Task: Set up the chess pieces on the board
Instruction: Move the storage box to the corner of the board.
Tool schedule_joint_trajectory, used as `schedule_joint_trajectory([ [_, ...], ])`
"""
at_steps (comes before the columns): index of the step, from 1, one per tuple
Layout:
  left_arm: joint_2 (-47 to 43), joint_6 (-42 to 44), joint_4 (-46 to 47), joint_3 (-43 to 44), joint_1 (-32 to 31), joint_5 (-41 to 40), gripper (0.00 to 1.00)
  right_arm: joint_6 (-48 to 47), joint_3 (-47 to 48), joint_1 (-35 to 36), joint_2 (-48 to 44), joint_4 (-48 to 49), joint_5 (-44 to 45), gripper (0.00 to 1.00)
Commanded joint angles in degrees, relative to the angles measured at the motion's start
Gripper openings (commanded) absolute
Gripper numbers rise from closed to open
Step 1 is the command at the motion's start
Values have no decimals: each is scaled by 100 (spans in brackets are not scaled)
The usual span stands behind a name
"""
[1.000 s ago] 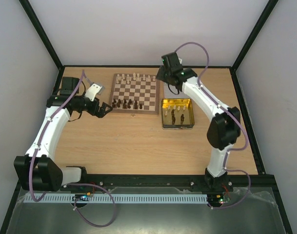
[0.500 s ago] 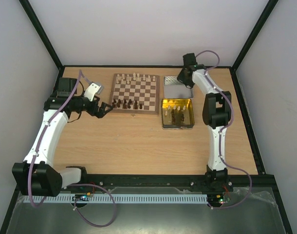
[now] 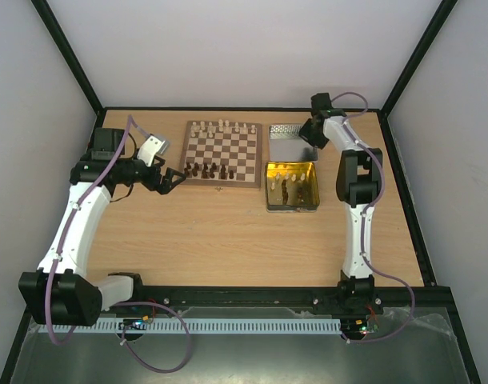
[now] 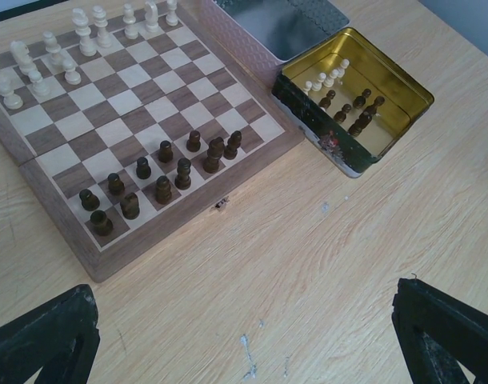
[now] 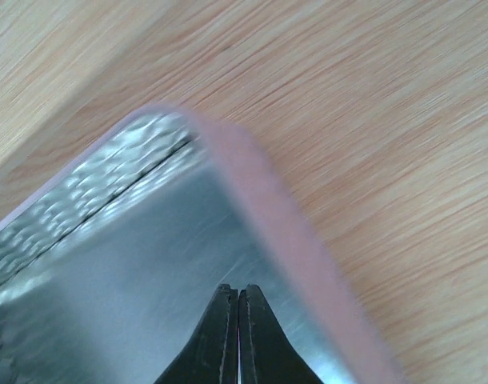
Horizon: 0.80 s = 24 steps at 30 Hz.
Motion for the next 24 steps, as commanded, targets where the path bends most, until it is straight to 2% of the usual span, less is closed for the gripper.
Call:
schedule_joint_trajectory([
  [1,-79,136,-58,2,29,197,99,172,426,-347,338,-123,-117,2],
  [9,14,267,-45,1,47,90,99,154,1219,-747,789,-482,-3,2],
  [13,99,293,10,0,86,139,99,239,1292,-1212,874,-563,128,2],
  [18,198,347,69,-50,171,154,99,263,1288,-1774,777,-712,753,2],
  [24,372,421,92,-102,315,187,99,81,1240,-1882,208,-584,1720,2],
])
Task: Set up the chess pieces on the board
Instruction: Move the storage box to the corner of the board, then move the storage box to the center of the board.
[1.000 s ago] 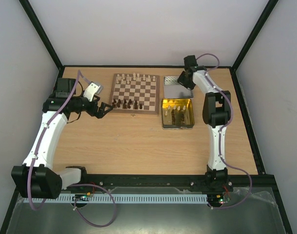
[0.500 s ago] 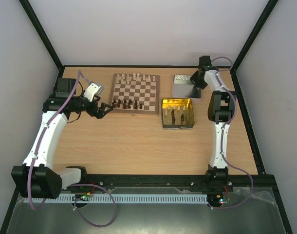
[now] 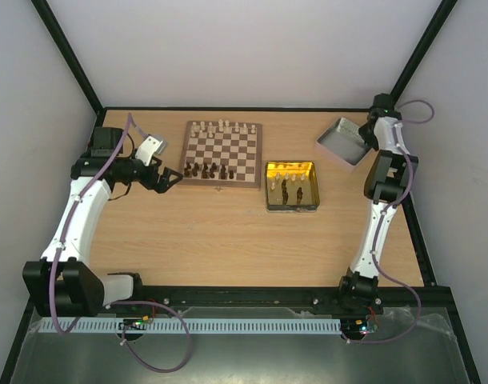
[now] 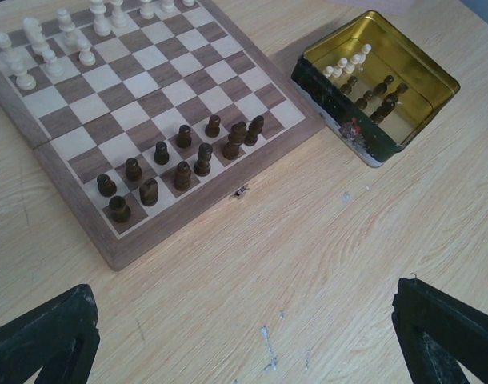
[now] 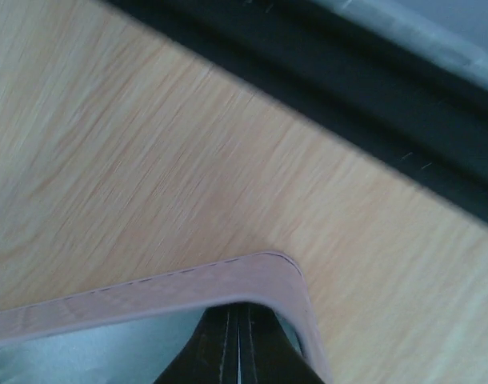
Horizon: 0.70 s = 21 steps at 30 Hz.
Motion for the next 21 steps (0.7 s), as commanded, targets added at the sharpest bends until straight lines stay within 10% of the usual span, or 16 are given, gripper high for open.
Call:
schedule_joint_trajectory([
  [1,125,131,83,-77,114,162,99,-100,40,118,-707,-101,983,2],
  [10,95,261,-179,-8,138,45,99,-539,-706,1118,-1936,356,1373,2],
  [16,-14,458,-493,-20,143,-212,99,-881,-1735,2167,-2422,719,745,39],
  [21,-242,496,-589,-91,147,-324,99,-830,-2365,2574,-2449,898,106,41],
])
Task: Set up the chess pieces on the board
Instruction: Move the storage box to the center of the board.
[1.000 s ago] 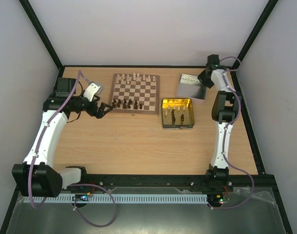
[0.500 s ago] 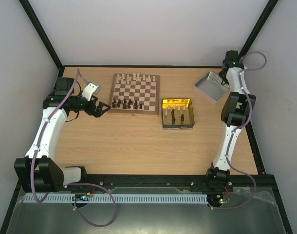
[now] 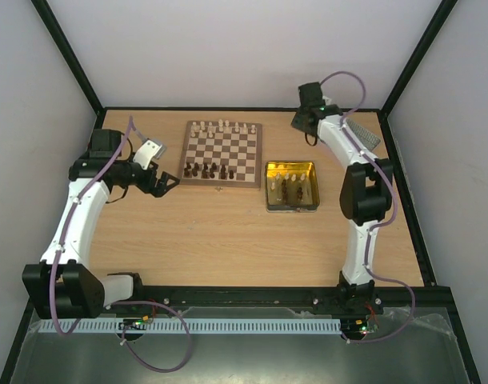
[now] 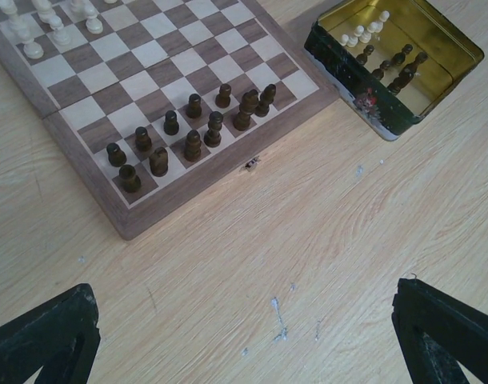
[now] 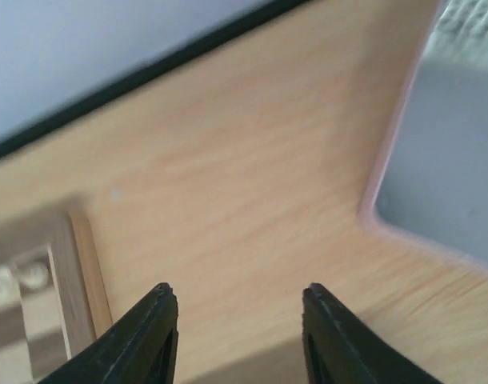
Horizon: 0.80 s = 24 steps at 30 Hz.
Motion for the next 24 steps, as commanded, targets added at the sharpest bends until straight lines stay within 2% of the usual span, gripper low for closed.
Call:
schedule_joint_trajectory([
  [1,-302,139,-252,-68,31,-95,99,-77,-516,101,51,100,-449,44],
  [3,-364,124,-269,-82,35,-96,99,-32,-764,106,24,206,-452,52],
  [9,-518,125,-278,-191,35,-101,99,-126,-1275,133,-11,413,-676,57],
  [20,-690,102,-182,-431,35,-280,99,-469,-1376,574,284,334,-455,51],
  [24,-821,121,-208,-532,35,-339,99,-448,-1350,693,392,323,-506,45],
])
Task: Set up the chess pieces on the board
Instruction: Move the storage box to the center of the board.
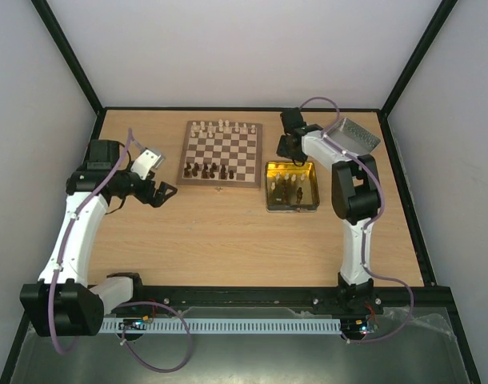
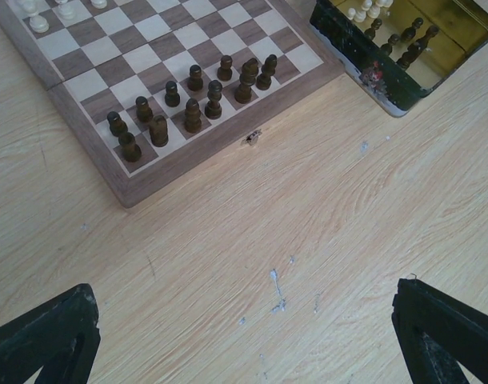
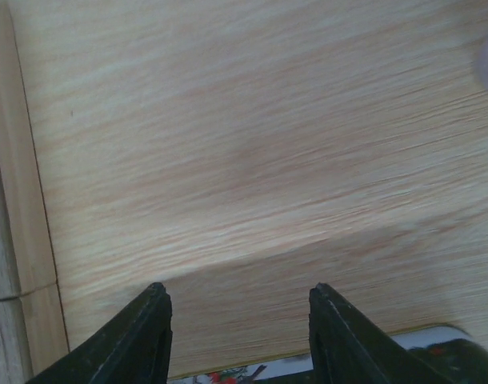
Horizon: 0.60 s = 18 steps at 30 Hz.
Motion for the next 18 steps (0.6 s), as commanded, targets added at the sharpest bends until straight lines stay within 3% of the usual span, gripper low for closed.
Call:
schedule_joint_trajectory([
  [1,-245,86,-64,-136,35,-78,99,-81,47,158,184,9,71,42],
  [4,-329,122,-101,-188,35,-118,99,-20,-115,239,134,118,0,34],
  [8,-390,128,-139,-206,35,-133,99,71,-337,335,19,191,12,29],
  [18,-489,106,-279,-110,35,-210,99,138,-1829,474,-818,734,10,28],
])
